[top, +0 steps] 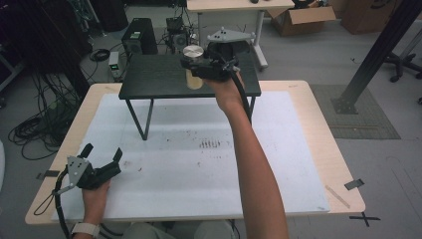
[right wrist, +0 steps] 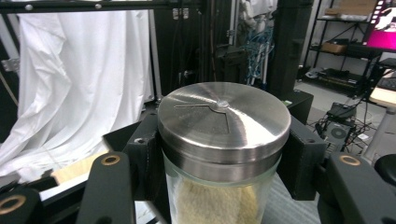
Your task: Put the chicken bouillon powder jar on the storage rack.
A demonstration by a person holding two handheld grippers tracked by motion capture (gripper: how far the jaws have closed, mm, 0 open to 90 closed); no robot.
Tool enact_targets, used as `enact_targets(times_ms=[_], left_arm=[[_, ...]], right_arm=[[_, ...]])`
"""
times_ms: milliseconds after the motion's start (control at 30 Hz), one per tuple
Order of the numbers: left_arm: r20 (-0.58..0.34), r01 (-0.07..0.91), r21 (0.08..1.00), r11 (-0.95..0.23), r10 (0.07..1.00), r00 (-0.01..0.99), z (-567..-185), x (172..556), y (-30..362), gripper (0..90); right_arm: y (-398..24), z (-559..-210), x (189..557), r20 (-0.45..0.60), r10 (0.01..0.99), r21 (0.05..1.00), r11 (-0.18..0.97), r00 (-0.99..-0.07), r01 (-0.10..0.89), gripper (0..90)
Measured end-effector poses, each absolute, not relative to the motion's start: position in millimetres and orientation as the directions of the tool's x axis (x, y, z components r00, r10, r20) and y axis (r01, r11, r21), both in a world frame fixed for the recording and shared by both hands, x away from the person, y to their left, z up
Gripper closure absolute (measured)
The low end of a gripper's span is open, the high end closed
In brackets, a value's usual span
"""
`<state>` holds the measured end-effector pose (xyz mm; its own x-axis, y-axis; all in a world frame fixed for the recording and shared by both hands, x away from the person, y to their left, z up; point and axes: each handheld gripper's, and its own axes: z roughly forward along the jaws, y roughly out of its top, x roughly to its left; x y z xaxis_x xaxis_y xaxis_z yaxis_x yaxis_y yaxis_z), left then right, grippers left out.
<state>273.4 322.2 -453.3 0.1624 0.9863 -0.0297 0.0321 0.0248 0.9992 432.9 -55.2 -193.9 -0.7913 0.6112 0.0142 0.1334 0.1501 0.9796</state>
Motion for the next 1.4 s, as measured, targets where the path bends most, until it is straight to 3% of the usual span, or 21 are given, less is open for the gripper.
enact_targets(times_ms=[633, 1400], left_arm=[[-0.028, 0.031, 0.999, 0.023, 0.986, 0.163, -453, 274, 323, 0.4], [-0.031, 0.033, 0.999, 0.026, 0.986, 0.165, -453, 274, 322, 0.5]], right_arm=[[-40, -208, 483, 0.025, 0.708, 0.977, 0.133, -0.706, 0.168, 42.5], [-34, -221, 493, 0.013, 0.721, 0.969, 0.162, -0.693, 0.186, 42.1]])
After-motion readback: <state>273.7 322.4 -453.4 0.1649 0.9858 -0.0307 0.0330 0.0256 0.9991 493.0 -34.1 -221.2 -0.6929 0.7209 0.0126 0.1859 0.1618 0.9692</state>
